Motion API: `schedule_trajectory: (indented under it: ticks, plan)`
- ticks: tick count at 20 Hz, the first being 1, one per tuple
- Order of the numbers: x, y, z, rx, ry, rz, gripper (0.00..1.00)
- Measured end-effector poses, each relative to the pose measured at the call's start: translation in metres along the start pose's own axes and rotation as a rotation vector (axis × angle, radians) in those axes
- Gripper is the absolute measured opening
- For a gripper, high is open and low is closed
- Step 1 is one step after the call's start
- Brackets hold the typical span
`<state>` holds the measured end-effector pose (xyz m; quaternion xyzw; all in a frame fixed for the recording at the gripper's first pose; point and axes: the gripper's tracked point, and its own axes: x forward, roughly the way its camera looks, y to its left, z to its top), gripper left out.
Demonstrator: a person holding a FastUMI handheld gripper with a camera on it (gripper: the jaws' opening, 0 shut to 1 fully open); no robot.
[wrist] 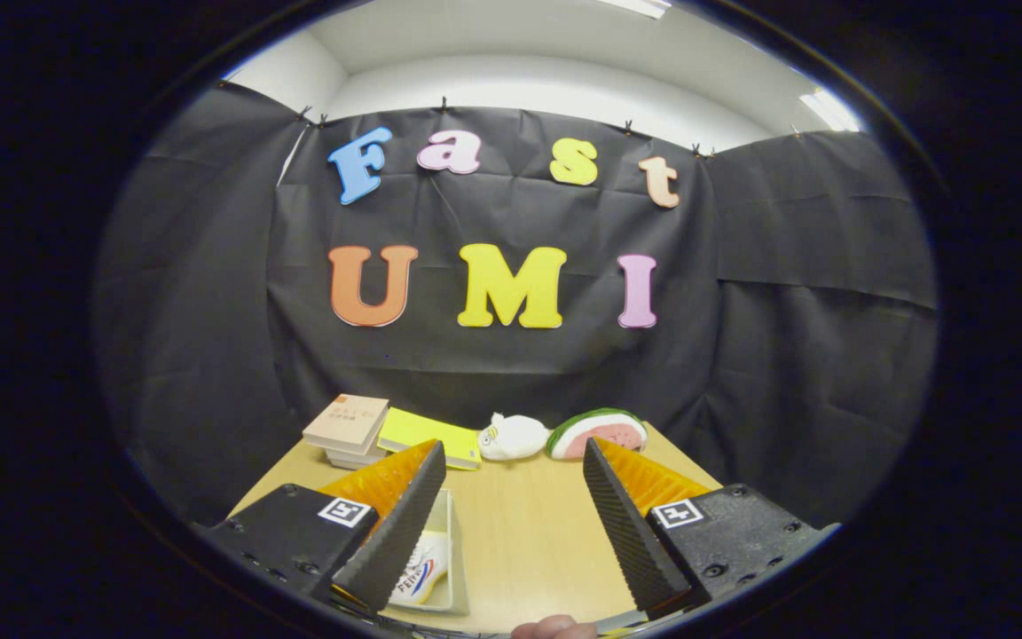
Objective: Open the storage box then place both shoes into the box .Put the left shoe in first, then the right shoe, with the right side of both shoes facing outward in a uniform manner.
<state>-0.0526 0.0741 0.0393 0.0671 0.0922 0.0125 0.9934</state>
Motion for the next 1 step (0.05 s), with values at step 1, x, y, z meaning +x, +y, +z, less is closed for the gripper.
schedule_trajectory:
  ticks: [1]
  plan:
    - [-0.0013, 0.0006, -0.0012, 0.000, 0.002, -0.002, 1.00]
